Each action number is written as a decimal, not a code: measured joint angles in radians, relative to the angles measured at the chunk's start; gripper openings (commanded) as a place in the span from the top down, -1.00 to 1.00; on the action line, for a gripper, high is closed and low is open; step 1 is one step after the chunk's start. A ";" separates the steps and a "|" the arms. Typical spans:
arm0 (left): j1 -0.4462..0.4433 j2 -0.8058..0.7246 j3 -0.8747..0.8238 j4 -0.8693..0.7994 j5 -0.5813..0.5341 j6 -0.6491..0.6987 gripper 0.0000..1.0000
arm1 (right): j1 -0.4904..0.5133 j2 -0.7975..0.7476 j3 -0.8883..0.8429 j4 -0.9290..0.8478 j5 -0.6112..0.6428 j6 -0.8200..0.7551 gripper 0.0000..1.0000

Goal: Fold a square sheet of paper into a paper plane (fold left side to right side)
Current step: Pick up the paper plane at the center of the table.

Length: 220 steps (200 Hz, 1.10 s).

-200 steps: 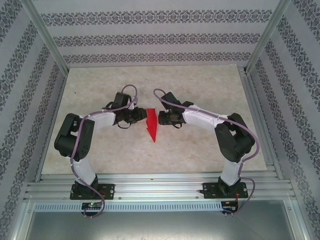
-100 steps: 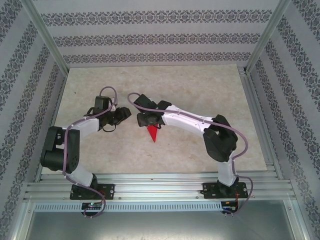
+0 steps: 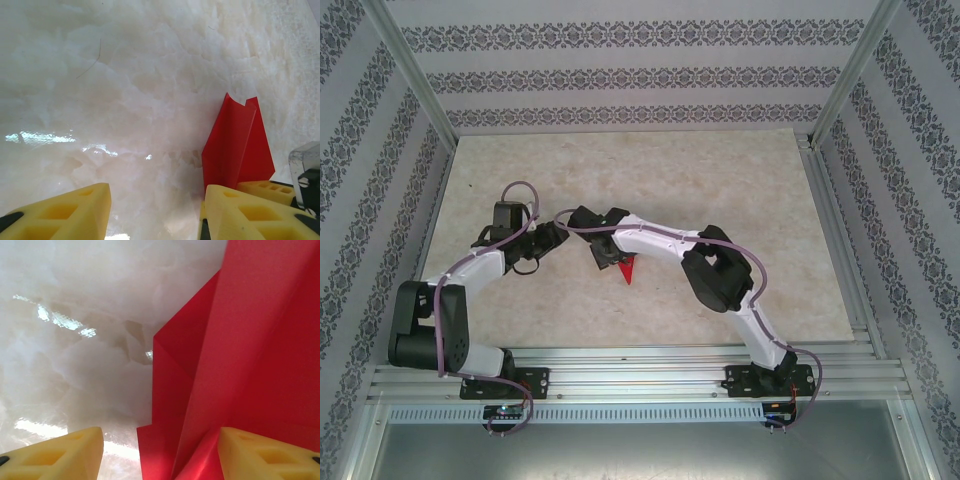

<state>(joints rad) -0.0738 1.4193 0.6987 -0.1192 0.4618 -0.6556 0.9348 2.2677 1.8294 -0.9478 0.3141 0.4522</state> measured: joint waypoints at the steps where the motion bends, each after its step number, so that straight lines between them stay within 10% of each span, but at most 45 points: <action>1: 0.000 -0.001 0.000 0.000 0.000 0.000 -0.10 | 0.000 0.001 0.001 -0.002 0.000 -0.001 -0.21; 220: 0.000 -0.020 -0.015 -0.033 -0.023 0.016 -0.20 | -0.001 -0.049 -0.071 -0.044 0.057 -0.014 0.54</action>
<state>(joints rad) -0.0738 1.3991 0.6834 -0.1520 0.4385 -0.6395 0.9340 2.2189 1.7588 -0.9920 0.3714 0.4381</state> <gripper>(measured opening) 0.596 0.254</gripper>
